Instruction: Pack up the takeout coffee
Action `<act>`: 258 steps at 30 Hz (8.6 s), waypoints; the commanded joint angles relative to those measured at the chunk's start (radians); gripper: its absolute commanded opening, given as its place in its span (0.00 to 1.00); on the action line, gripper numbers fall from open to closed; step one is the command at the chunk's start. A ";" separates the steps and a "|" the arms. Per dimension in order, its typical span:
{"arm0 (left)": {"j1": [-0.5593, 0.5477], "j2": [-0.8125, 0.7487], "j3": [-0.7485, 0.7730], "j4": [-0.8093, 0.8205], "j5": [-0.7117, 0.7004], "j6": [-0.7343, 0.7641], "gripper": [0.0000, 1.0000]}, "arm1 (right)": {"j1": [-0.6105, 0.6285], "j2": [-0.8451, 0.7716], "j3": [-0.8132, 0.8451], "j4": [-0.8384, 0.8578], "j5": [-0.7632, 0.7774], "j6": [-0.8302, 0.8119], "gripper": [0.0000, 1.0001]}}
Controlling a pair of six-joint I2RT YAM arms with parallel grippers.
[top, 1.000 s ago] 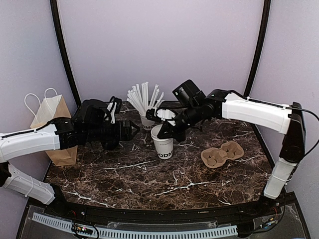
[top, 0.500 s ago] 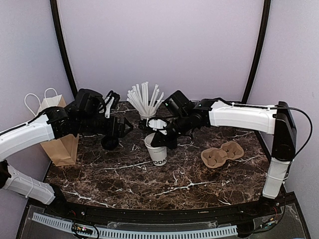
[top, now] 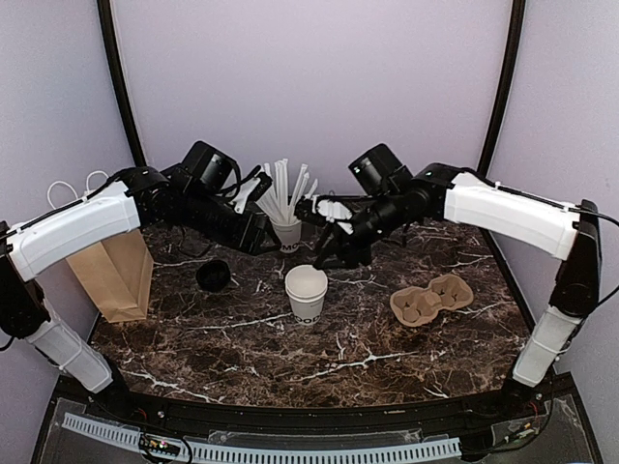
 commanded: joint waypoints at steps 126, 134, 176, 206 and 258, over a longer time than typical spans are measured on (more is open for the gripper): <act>-0.212 0.342 0.307 0.050 -0.079 -0.208 0.00 | -0.317 0.029 -0.280 0.304 -0.455 0.701 0.56; -0.213 0.302 0.216 0.146 -0.043 -0.216 0.00 | -0.293 0.023 -0.273 0.361 -0.507 0.744 0.69; -0.238 0.208 0.454 -0.153 -0.221 -0.126 0.00 | -0.370 0.083 -0.150 0.137 -0.353 0.571 0.75; -0.237 0.222 0.016 -0.255 -0.135 -0.150 0.09 | -0.032 -0.091 -0.230 -0.071 0.244 -0.257 0.52; -0.043 -0.092 -0.200 -0.129 -0.265 -0.246 0.62 | -0.442 0.380 0.335 -0.104 0.403 -0.228 0.00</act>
